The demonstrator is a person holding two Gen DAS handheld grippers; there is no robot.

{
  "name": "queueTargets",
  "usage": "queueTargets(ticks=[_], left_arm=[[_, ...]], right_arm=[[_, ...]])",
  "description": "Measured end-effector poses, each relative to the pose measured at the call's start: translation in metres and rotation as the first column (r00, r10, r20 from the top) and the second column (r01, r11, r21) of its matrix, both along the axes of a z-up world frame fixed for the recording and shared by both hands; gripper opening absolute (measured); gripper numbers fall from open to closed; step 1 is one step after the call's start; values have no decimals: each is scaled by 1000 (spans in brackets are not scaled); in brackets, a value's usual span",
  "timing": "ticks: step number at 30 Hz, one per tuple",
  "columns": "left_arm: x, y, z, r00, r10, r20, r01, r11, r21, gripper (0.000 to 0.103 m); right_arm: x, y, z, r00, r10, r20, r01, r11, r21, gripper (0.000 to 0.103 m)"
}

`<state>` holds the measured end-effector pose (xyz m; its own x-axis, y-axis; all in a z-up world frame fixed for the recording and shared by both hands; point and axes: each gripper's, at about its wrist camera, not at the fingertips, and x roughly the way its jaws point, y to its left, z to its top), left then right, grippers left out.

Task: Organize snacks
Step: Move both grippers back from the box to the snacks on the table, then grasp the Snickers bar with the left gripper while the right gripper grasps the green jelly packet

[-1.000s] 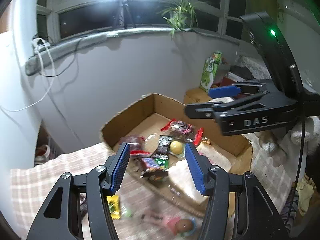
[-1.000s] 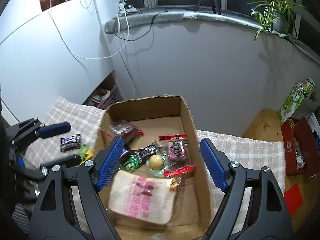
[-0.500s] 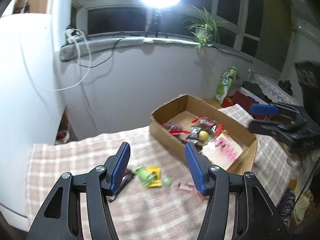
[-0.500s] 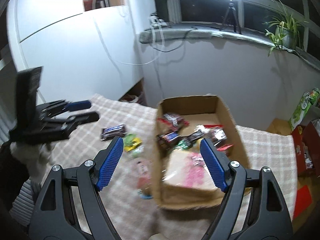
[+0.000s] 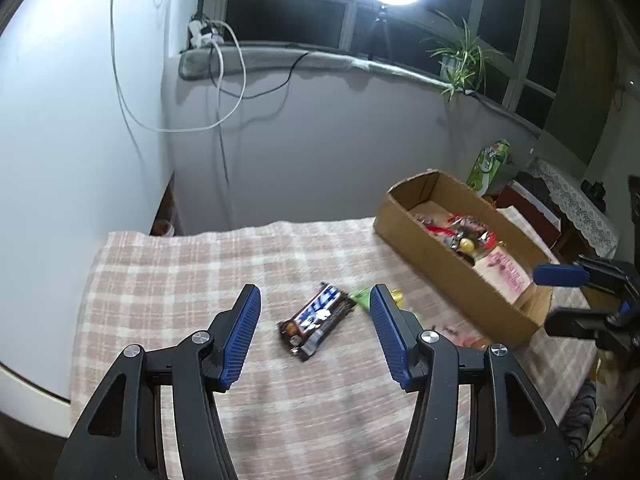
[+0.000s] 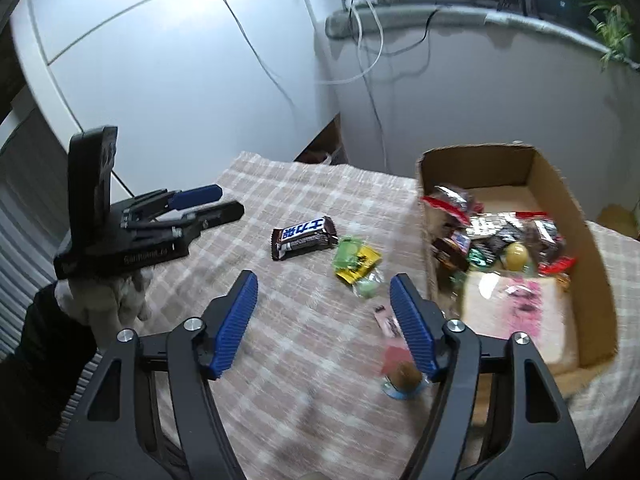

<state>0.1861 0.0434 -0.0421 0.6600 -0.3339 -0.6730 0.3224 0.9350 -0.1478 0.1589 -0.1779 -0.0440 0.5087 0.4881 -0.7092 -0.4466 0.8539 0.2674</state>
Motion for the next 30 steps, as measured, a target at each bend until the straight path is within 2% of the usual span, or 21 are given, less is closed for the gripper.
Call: queueTargets(ticks=[2,6,9,12,15,21,30], left_arm=[[4,3,-5,1000,-6,-12,6,1000,12,56],[12,2,-16,999,-38,-33,40,998,57,56],[16,-3,-24,996,-72,-49,76,993,86,56],[20,-9,-35,992,-109,-67,116,987,110,55],[23,-12,-43,988,-130,-83,140,983,121,52],[31,-19,-59,983,-154,-104,166,978,123,50],[40,-29,-72,974,-194,-118,211,965,155,50]], right_arm=[[19,11,-4,998,9,-58,-9,1000,-12,54],[51,30,-16,988,17,-151,-23,999,-42,52],[71,47,-28,977,15,-214,-32,996,-78,45],[86,59,-43,966,2,-257,-33,993,-116,44],[97,65,-58,957,-19,-289,-27,988,-153,33],[114,69,-74,949,-56,-311,-11,977,-211,32],[121,76,-88,937,-61,-344,-24,971,-239,31]])
